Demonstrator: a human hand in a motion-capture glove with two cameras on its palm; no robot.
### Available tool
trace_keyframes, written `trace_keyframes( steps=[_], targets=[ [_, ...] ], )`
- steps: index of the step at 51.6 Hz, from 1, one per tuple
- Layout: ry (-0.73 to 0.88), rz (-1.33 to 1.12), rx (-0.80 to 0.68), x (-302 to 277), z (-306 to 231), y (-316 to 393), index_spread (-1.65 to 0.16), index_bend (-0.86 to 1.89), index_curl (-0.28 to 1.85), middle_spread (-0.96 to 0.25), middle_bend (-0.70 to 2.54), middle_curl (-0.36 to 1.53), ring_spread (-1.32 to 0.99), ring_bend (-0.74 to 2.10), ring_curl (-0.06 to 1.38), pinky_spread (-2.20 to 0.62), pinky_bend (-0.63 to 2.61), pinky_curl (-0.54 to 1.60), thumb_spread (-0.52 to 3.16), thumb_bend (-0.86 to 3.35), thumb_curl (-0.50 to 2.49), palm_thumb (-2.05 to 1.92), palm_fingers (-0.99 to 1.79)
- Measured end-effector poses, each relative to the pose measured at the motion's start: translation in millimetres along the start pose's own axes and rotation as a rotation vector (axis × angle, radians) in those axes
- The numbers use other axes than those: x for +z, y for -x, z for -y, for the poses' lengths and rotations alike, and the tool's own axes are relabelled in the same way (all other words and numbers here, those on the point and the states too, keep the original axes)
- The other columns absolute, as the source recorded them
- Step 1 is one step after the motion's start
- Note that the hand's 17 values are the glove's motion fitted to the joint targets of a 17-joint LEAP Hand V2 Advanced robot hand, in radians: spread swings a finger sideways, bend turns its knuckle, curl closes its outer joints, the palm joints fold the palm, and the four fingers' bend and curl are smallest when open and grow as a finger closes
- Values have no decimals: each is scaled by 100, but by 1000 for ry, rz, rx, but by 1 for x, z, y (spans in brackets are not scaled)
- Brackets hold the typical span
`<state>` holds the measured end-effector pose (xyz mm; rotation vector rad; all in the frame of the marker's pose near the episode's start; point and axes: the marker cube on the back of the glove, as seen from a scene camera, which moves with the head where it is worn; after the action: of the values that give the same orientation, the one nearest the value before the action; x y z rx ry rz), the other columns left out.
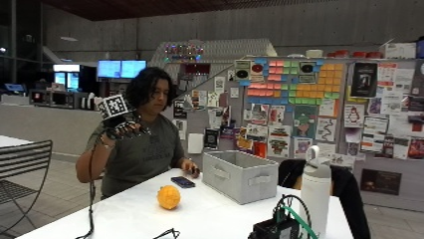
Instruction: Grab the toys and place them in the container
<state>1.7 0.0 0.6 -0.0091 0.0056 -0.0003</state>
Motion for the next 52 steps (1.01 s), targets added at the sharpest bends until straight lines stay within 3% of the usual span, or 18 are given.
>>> trace_keyframes(
  steps=[9,21,34,41,46,52],
  targets=[
    [-19,16,22,4,1,-4,-27,26,15,-6,18,7,-14,45,12,-2,50,18,98,-2,5,-3,57],
    [-33,36,9,21,17,-2,-35,25,20,-7,19,12,-20,49,14,-3,52,22,128,-3,11,-4,54],
    [112,55,14,129,74,9,-38,25,25,-8,20,17,-22,49,15,-4,55,25,139,0,18,3,52],
    [213,-46,-174,207,107,6,-39,26,28,-10,19,19,-23,45,15,-3,57,27,135,0,22,7,49],
    [305,-77,-272,251,121,-2,-41,27,31,-12,15,20,-21,27,12,-1,68,31,120,-3,25,7,21],
    [250,-96,-288,282,132,-19,-43,29,33,-14,14,19,-16,16,9,2,78,34,107,-3,28,7,11]
  ],
)
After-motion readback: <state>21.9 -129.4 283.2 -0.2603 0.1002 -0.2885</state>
